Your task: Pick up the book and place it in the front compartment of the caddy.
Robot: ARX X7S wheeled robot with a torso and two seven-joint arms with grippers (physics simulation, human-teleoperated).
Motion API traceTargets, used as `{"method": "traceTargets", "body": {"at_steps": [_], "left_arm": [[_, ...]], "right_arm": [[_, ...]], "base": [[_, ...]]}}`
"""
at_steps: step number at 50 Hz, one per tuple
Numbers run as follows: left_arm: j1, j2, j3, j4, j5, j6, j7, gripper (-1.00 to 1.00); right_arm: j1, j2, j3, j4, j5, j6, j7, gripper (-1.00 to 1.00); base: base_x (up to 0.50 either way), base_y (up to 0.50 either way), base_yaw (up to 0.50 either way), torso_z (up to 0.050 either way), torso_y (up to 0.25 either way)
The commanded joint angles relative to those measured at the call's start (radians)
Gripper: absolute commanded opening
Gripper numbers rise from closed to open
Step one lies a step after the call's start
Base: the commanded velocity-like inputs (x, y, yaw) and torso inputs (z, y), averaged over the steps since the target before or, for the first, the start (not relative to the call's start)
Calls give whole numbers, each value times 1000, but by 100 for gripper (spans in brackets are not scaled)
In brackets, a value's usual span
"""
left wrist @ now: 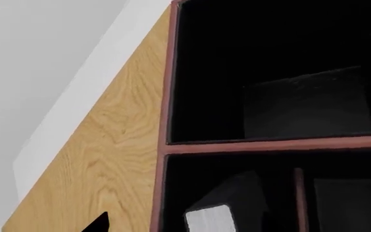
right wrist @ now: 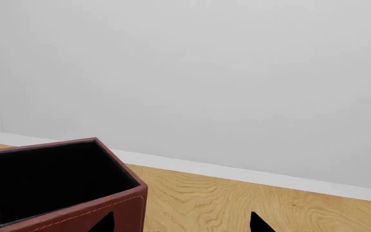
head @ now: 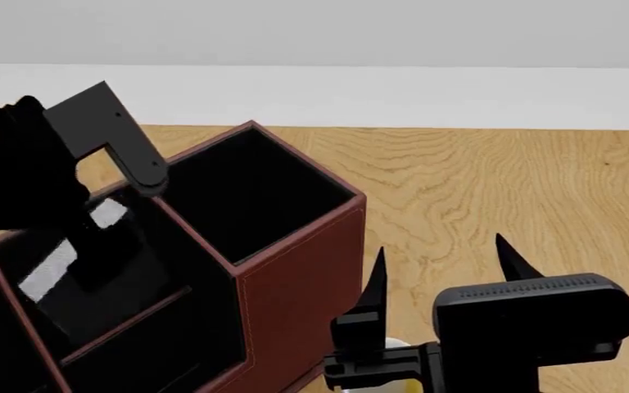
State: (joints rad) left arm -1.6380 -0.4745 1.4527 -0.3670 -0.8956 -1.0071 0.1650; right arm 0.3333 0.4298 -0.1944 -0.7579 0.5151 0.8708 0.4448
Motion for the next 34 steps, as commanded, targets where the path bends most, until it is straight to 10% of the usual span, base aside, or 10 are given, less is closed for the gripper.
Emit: {"method": "traceTargets", "body": {"at_steps": [1,19,34], "left_arm": [[-4,-5,2,4,55,-11,-36,100],[-30,-108,-64,237,-43,-112,-135,100],[64,-294,-329,642,-416,-167,-470,100]], "right_arm": [[1,0,-5,4,1,-6,2,100],[-2,6,-5,-3,8,-6,9,100],[7,9,-3,-25,22,14,23,100]], "base": [[0,0,0,0,0],[0,0,0,0,0],[0,0,0,0,0]]}}
